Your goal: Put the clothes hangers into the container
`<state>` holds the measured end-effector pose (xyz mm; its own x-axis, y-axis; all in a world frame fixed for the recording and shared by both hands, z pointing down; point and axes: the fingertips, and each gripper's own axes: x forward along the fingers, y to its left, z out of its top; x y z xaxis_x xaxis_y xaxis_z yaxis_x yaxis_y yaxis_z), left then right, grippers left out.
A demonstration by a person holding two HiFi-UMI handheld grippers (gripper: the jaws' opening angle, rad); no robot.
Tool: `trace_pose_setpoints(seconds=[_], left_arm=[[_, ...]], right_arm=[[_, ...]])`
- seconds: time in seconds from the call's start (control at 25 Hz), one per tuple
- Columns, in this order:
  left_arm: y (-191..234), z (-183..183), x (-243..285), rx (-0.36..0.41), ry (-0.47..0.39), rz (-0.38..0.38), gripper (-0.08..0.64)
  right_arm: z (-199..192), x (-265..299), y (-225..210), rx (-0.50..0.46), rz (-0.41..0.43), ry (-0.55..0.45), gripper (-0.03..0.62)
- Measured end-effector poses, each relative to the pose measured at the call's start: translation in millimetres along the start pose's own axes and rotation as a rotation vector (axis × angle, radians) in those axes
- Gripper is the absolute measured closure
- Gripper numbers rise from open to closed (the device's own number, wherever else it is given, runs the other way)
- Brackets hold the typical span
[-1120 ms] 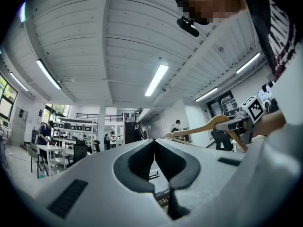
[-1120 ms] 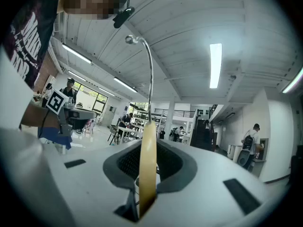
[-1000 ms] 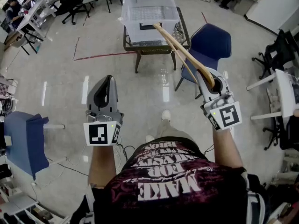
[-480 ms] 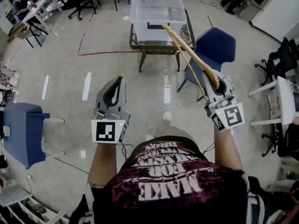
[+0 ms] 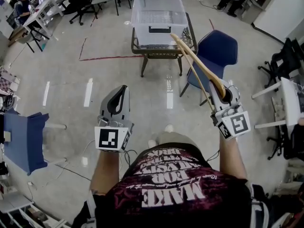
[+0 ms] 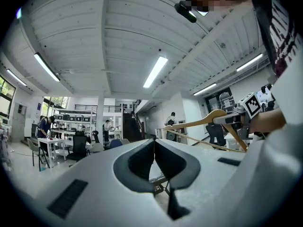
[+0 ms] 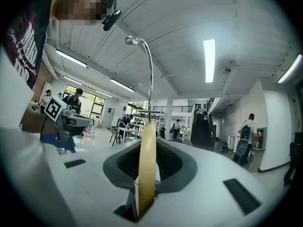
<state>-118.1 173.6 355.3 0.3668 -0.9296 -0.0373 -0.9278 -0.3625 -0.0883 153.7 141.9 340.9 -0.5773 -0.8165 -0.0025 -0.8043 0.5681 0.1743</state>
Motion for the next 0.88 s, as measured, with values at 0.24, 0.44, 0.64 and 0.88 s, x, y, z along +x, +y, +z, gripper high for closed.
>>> trace_pose_setpoints(seconds=[0.24, 0.44, 0.64, 0.88], left_arm=[[-9, -4, -1, -0.021, 0.012, -0.004, 0.552], [-20, -7, -2, -0.015, 0.016, -0.034, 0.552], [-24, -3, 1, -0.028, 0.013, -0.038, 0.552], [-44, 8, 4, -0.028, -0.002, -0.064, 0.552]], right_arm=[[0, -7, -3, 0.007, 0.004, 0.009, 0.532], [9, -16, -2, -0.014, 0.003, -0.006, 0.533], [13, -23, -9, -0.014, -0.007, -0.008, 0.532], [22, -42, -22, -0.028, -0.030, -0.023, 0.533]])
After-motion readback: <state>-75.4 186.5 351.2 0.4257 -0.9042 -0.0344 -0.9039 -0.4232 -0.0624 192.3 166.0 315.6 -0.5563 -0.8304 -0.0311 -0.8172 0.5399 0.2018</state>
